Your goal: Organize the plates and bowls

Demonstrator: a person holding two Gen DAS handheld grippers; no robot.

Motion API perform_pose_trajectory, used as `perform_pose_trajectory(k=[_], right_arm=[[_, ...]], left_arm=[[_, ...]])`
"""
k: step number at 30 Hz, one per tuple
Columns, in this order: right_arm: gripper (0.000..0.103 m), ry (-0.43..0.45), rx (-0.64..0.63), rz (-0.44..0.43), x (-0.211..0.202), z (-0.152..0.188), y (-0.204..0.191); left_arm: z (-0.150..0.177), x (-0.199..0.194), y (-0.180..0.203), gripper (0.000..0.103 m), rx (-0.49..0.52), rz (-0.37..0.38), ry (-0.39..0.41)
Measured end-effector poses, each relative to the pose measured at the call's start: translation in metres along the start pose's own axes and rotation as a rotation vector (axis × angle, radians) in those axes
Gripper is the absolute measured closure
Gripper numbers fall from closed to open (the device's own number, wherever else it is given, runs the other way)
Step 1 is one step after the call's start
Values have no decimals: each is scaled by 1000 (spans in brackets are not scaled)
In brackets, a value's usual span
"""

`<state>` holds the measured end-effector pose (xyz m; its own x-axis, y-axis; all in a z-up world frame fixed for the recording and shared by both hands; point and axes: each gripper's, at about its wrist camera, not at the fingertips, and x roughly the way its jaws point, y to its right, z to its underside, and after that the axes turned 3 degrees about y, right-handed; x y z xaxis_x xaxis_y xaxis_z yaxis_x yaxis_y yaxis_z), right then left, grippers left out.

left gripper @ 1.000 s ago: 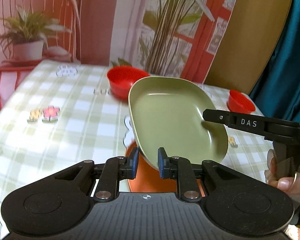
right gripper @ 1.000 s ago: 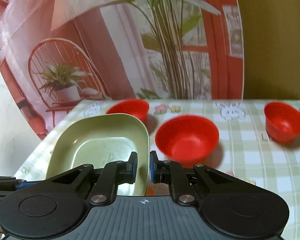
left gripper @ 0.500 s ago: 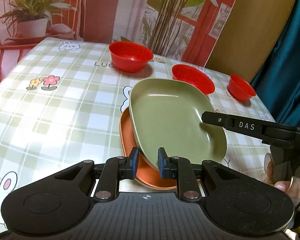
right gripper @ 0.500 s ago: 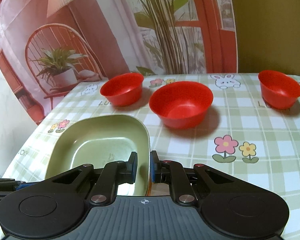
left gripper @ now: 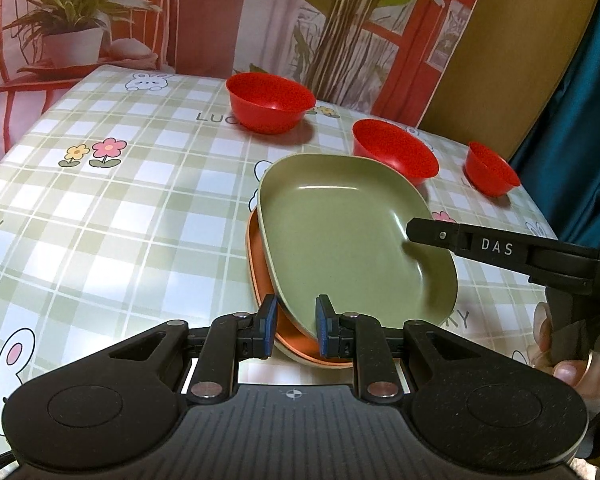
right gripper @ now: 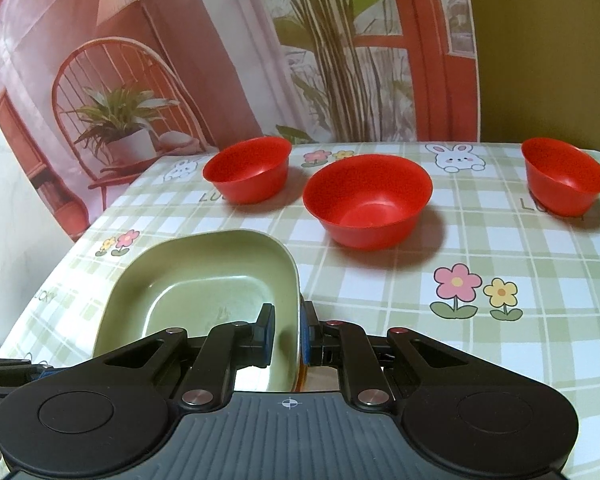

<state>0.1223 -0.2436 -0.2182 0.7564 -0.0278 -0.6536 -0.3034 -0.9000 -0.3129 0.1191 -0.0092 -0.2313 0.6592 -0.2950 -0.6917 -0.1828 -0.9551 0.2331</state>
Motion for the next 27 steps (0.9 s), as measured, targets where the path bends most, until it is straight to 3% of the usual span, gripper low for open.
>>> perform_pose_trajectory(k=[13,20,27], right_arm=[[90,-11,0,-3,3,3,1],[90,-8,-9,8,3,3,2],[89,-1,-23,21,1,4,1]], left_arm=[[0,1,1,81,11,-15,3],[1,1,-1,72,13,-23,-6],[3,4,-3,72,0,-29,-16]])
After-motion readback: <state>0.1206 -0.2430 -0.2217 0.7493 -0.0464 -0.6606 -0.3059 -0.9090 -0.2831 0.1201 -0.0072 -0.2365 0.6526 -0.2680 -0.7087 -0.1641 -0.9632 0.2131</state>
